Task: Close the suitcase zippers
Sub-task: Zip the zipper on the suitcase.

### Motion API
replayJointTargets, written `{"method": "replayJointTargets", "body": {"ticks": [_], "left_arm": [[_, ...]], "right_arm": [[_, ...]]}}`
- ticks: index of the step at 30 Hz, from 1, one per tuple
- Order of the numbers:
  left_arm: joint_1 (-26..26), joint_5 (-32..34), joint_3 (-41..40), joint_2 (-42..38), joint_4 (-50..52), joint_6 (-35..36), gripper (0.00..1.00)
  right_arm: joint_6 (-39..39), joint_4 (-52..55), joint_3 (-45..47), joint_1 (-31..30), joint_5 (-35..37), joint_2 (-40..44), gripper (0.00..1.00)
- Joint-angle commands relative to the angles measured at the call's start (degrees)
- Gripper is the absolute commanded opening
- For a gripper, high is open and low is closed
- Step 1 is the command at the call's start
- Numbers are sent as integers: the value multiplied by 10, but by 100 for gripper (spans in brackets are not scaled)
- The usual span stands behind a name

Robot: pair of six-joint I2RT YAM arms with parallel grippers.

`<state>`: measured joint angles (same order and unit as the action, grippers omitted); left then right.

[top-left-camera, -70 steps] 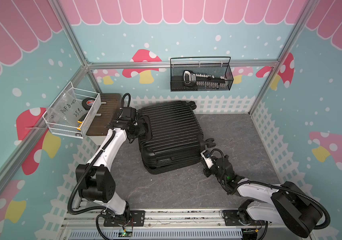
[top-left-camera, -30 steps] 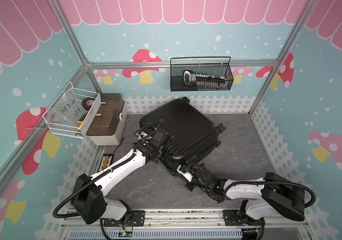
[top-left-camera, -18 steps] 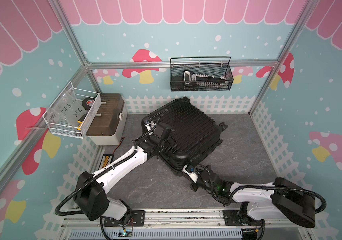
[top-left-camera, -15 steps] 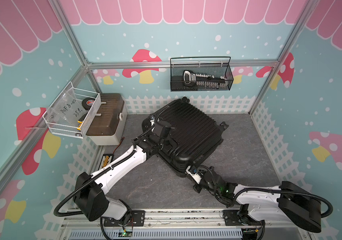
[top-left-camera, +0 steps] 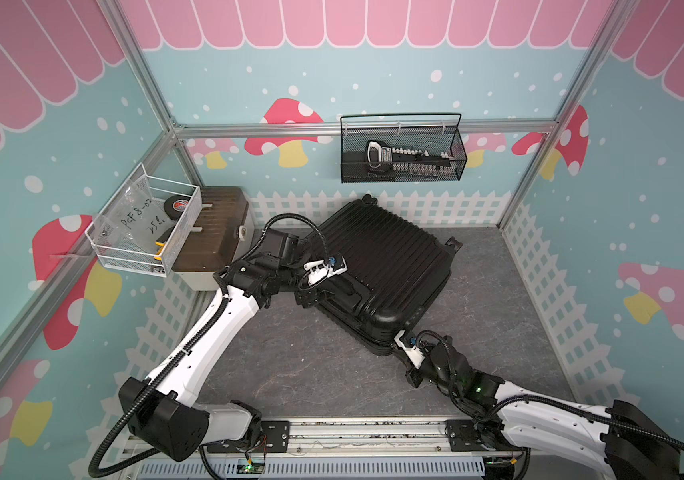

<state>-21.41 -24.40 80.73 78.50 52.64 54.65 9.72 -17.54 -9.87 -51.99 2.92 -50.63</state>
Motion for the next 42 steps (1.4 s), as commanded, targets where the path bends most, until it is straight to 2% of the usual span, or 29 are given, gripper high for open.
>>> {"method": "replayJointTargets", "body": {"ticks": [1,5,13,16,20,25,30,32,38,42], "left_arm": [[-8,-65,64,58,113,171,74],[-45,11,112,121,143,202,67],[-56,63,160,183,177,218,66],[-61,98,159,196,176,223,65],[-70,147,151,208,163,225,56],[-101,183,85,174,77,220,51],[-135,209,69,140,43,185,26],[-147,223,74,135,39,161,19],[-185,309,117,146,35,55,14],[-205,343,146,168,37,-19,10]], "right_arm": [[3,-3,-1,8,-7,10,0],[3,-4,-2,11,-7,11,0],[2,7,-1,14,-5,32,0],[-2,7,-5,14,-9,29,0],[-6,8,-15,14,-12,12,0],[-10,8,-26,14,-18,2,0],[-16,12,-28,14,-30,24,0],[-21,19,-28,14,-40,35,0],[-28,38,-29,14,-57,60,0],[-32,38,-41,15,-49,50,0]]}}
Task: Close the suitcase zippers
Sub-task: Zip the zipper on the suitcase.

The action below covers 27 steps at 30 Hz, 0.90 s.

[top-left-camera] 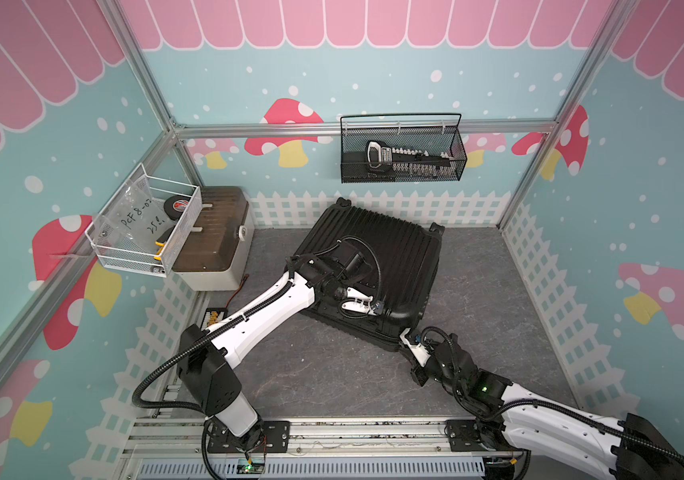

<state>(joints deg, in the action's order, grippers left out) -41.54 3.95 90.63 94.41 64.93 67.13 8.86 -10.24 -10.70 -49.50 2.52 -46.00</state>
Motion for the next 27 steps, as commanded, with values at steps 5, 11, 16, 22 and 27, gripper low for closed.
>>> {"method": "replayJointTargets", "body": {"ticks": [5,11,16,22,27], "left_arm": [[-22,41,60,25,-83,-218,10],[-37,10,91,52,-83,-327,10],[-45,-17,99,70,-94,-369,9],[-53,-44,145,103,-95,-437,8],[-58,-48,189,144,-94,-504,7]], "right_arm": [[-32,-41,-58,-10,-27,-37,0],[-52,-69,-78,-10,-34,-90,0],[-64,-98,-82,-10,-35,-123,0],[-77,-117,-88,-10,-41,-151,0],[-83,-146,-89,-11,-62,-176,0]]}}
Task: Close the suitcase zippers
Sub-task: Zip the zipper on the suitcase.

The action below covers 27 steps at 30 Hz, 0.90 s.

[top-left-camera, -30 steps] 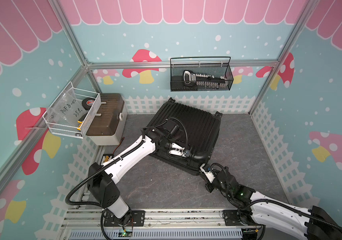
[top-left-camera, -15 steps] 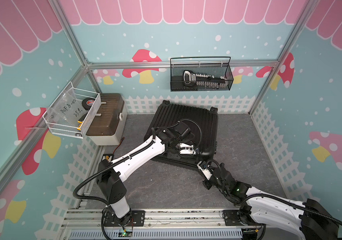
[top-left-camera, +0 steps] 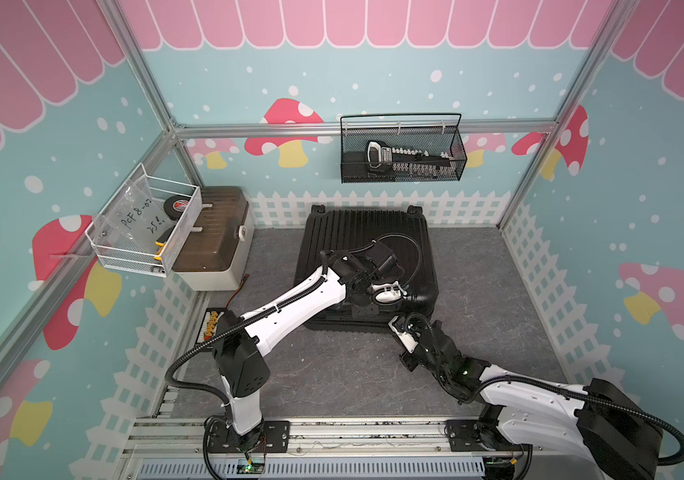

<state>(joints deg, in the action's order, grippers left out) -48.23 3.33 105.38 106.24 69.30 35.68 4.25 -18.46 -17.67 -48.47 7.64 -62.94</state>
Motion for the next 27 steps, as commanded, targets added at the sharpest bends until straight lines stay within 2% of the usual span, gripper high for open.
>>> {"method": "replayJointTargets", "body": {"ticks": [1,8,19,27], "left_arm": [[9,-45,51,32,-138,-199,7],[3,-62,114,87,-138,-246,4],[2,-16,184,167,-139,-265,4],[2,19,254,226,-143,-297,4]], "right_arm": [[-38,-72,-19,-22,-115,-12,0],[-43,-107,-28,-28,-137,-51,0],[-51,-140,-51,-50,-163,-96,0],[-53,-151,-85,-86,-178,-128,0]]}}
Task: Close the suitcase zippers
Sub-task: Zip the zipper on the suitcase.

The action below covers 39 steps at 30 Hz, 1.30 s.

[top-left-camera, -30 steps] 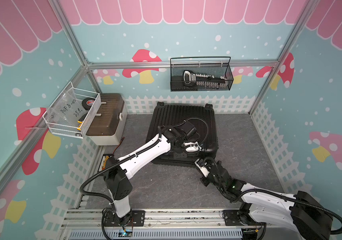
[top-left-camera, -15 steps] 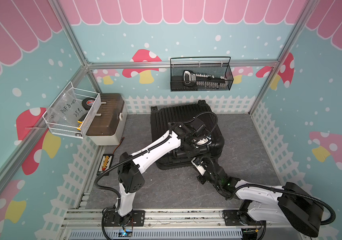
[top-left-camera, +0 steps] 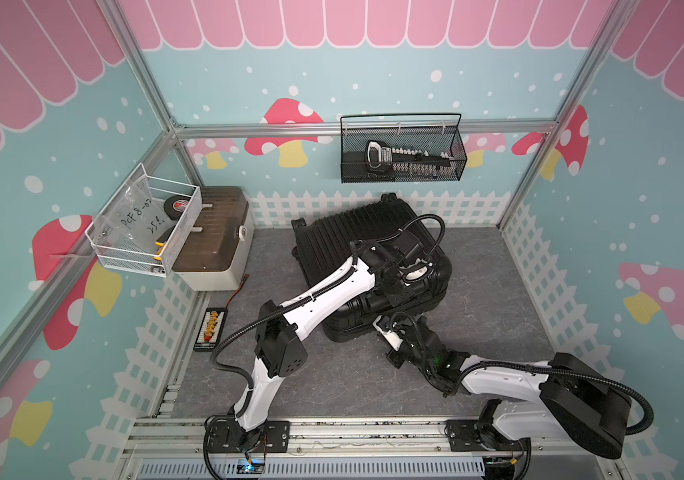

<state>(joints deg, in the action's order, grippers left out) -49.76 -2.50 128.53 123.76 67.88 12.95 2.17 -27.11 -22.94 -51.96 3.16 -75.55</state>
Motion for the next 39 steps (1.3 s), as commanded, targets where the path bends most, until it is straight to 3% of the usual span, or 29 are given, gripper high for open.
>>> {"method": "replayJointTargets", "body": {"ticks": [1,18,25,27,31,33,39], "left_arm": [[18,79,30,58,-129,-73,4],[18,84,94,139,-197,-145,4],[15,17,96,129,-200,-159,7],[15,-5,93,108,-200,-162,13],[14,-49,93,62,-205,-160,44],[12,-76,91,44,-204,-145,54],[10,-68,77,-10,-194,-125,62]], "right_arm": [[-32,-66,-37,-56,-132,-6,0],[-12,-108,-87,-122,-130,-54,0],[20,-109,-91,-137,-30,-70,0],[33,-108,-75,-137,6,-69,0],[56,-102,-51,-137,50,-70,0],[64,-102,-42,-137,62,-68,0],[64,-98,-39,-137,79,-64,0]]}}
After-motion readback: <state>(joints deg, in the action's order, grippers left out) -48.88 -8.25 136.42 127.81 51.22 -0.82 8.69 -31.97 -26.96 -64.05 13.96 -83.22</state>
